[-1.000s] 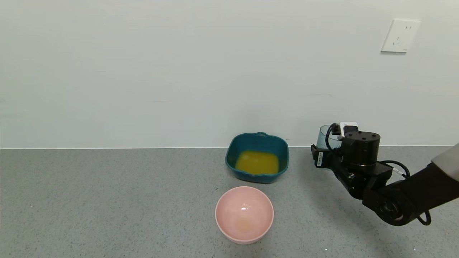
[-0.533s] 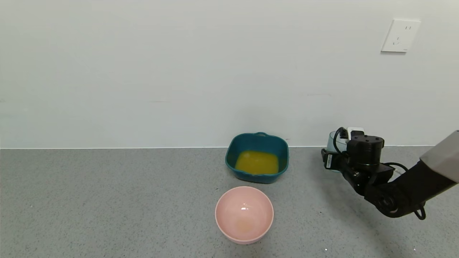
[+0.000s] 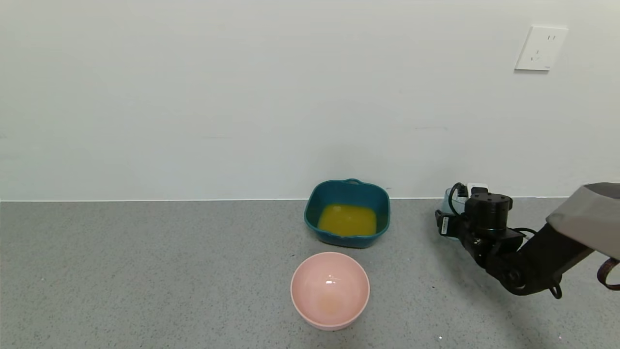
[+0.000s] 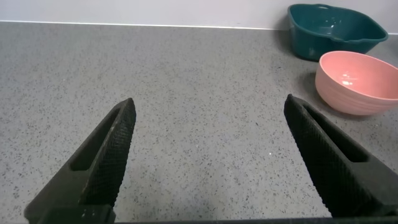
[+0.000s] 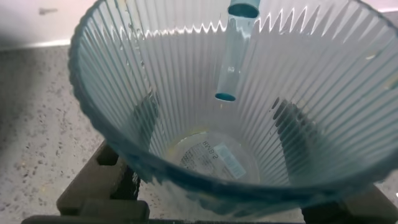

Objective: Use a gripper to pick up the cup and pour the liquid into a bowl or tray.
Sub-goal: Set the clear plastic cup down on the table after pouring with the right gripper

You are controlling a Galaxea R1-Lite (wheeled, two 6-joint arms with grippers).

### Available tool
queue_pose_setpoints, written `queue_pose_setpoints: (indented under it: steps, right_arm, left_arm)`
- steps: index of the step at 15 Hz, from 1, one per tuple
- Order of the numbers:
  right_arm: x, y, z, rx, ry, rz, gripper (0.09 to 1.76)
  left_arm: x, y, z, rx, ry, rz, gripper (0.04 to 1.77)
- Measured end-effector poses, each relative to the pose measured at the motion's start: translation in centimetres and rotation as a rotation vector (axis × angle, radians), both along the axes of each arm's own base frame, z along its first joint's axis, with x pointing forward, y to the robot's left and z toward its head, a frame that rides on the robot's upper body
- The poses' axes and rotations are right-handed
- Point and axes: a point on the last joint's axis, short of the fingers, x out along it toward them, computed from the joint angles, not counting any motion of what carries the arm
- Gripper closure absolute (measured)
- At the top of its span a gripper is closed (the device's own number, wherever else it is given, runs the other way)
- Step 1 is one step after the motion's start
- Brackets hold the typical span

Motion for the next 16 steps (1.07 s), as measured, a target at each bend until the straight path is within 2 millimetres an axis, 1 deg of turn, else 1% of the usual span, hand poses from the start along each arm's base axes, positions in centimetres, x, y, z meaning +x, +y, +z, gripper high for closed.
queue_pose_setpoints:
  steps: [5,12,16]
  right_arm:
    - [0.4,0.2,-1.5,0.000,0.018,0.002,0.48]
    - [0.6,0.3,-2.3,0.004,-0.019,0.004,0.48]
    - [0.6,0.4,-2.9,0.000,-0.010,0.004,0.48]
  left_arm:
    - [0.0,0.0,0.0,0.000,0.000,0.000,0.09]
    - [0.0,0.0,0.0,0.000,0.000,0.000,0.09]
    - [0.0,0.0,0.0,0.000,0.000,0.000,0.09]
